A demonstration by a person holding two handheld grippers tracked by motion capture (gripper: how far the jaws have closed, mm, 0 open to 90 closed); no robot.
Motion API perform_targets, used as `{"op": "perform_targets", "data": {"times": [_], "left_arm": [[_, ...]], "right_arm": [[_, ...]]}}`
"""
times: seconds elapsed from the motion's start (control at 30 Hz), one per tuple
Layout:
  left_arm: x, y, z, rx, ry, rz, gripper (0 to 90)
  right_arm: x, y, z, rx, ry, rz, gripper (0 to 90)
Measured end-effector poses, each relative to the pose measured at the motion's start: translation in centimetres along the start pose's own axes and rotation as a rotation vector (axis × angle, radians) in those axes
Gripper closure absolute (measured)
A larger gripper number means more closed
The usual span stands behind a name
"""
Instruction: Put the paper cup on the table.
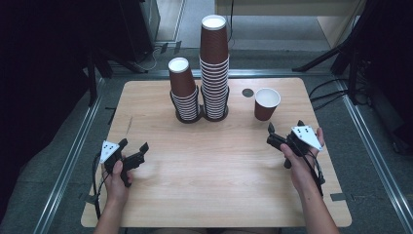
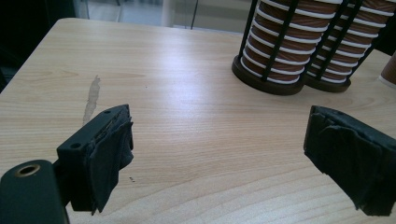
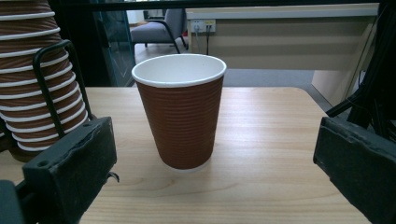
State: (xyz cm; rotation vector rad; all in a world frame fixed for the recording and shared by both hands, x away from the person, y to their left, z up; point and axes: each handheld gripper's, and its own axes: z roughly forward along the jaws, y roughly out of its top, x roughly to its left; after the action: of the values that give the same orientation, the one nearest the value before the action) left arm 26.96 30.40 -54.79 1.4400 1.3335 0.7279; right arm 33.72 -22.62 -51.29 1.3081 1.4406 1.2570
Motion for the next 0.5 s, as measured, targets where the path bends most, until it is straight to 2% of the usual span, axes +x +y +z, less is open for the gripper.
{"op": "perform_targets", "data": {"times": [0.1, 0.5], "left_arm": [[0.0, 0.0, 0.0, 0.001, 0.001, 0.004, 8.2], [-0.1, -0.1, -0.1, 0.004, 0.003, 0.009, 8.2]], "right_arm": [[-0.5, -0.2, -0.5, -0.001, -0.009, -0.008, 0.0], [-2.4, -1.2, -2.4, -0.007, -0.043, 0.011, 0.0]]}}
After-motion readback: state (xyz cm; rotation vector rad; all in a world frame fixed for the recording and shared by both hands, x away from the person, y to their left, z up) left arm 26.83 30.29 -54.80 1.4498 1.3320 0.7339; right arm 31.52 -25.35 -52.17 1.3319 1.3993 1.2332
